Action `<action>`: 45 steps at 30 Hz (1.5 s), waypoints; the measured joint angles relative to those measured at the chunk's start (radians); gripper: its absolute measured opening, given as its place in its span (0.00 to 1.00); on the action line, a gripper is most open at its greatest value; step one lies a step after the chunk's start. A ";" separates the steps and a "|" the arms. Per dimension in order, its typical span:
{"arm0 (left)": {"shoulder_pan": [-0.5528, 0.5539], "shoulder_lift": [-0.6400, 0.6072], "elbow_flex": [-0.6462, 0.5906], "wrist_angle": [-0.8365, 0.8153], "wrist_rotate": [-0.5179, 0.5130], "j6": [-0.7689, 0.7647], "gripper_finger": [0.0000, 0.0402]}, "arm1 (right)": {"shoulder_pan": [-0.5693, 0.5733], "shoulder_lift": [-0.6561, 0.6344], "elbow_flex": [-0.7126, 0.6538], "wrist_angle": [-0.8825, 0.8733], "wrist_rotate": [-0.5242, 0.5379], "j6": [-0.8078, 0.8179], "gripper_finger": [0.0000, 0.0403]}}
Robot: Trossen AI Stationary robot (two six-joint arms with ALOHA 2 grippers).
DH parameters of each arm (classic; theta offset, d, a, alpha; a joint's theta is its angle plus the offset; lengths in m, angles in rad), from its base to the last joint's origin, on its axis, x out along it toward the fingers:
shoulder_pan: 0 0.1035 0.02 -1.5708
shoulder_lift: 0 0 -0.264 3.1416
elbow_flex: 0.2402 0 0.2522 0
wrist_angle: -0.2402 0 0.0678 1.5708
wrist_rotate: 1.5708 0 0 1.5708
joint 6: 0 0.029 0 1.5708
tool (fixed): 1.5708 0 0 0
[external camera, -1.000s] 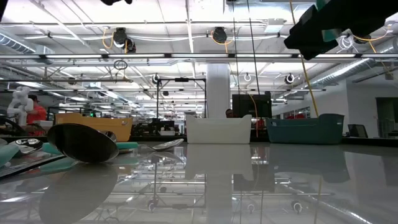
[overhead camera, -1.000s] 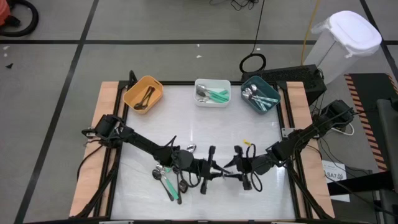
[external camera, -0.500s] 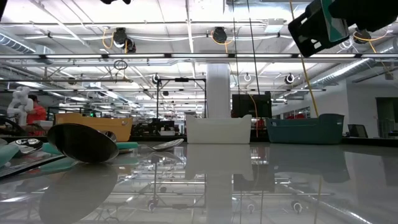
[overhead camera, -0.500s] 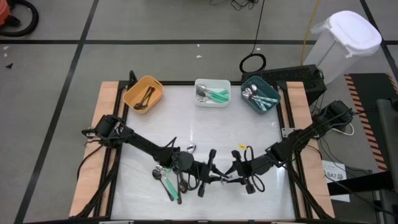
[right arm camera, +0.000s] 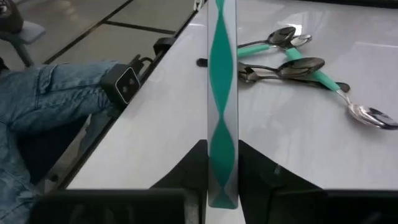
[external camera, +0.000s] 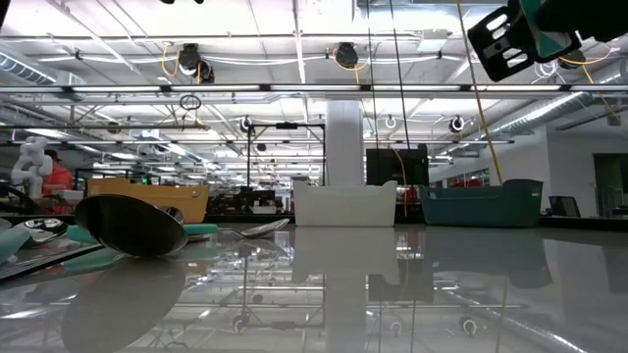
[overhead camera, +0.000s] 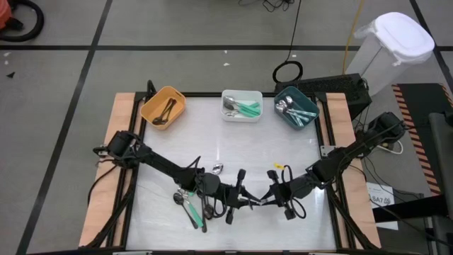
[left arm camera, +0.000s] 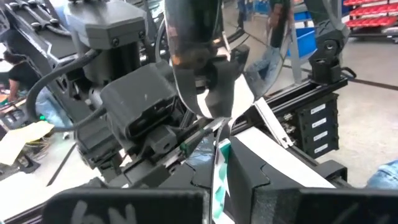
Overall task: Sort silverware by color (type)
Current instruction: Put the blue patterned spoon into the blue bin
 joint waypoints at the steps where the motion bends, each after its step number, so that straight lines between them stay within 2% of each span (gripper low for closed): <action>1: 0.000 -0.001 0.001 -0.007 0.000 -0.003 0.05 | 0.003 -0.005 0.000 -0.005 0.006 0.003 0.12; 5: 0.002 -0.002 0.002 -0.036 -0.067 -0.077 0.11 | 0.020 -0.026 -0.002 -0.037 0.067 0.011 0.12; 11: 0.006 -0.020 -0.003 -0.165 -0.141 -0.133 0.32 | 0.019 -0.100 0.001 -0.076 0.168 -0.010 0.12; 14: 0.004 -0.079 -0.002 -0.286 -0.222 -0.130 0.41 | 0.019 -0.157 0.000 -0.101 0.195 -0.044 0.13; 16: 0.011 -0.114 0.000 -0.368 -0.249 -0.132 0.45 | 0.020 -0.200 0.001 -0.122 0.249 -0.060 0.13; 22: 0.022 -0.234 0.000 -0.652 -0.258 -0.105 0.48 | -0.001 -0.292 0.000 -0.260 0.558 -0.056 0.13; 24: 0.039 -0.236 0.000 -0.691 -0.252 -0.084 0.48 | -0.025 -0.315 0.001 -0.310 0.647 -0.055 0.13; 29: 0.110 -0.232 -0.001 -0.734 -0.234 -0.059 0.48 | -0.145 -0.354 0.000 -0.390 0.764 -0.054 0.13; 33: 0.199 -0.228 -0.001 -0.778 -0.132 -0.084 0.48 | -0.297 -0.385 0.000 -0.420 0.750 -0.055 0.13; 36: 0.253 -0.230 -0.004 -0.773 -0.080 -0.092 0.48 | -0.424 -0.409 0.000 -0.454 0.676 -0.053 0.13; 45: 0.362 -0.230 -0.137 -0.653 -0.065 -0.094 0.48 | -0.779 -0.407 0.000 -0.636 0.453 -0.033 0.13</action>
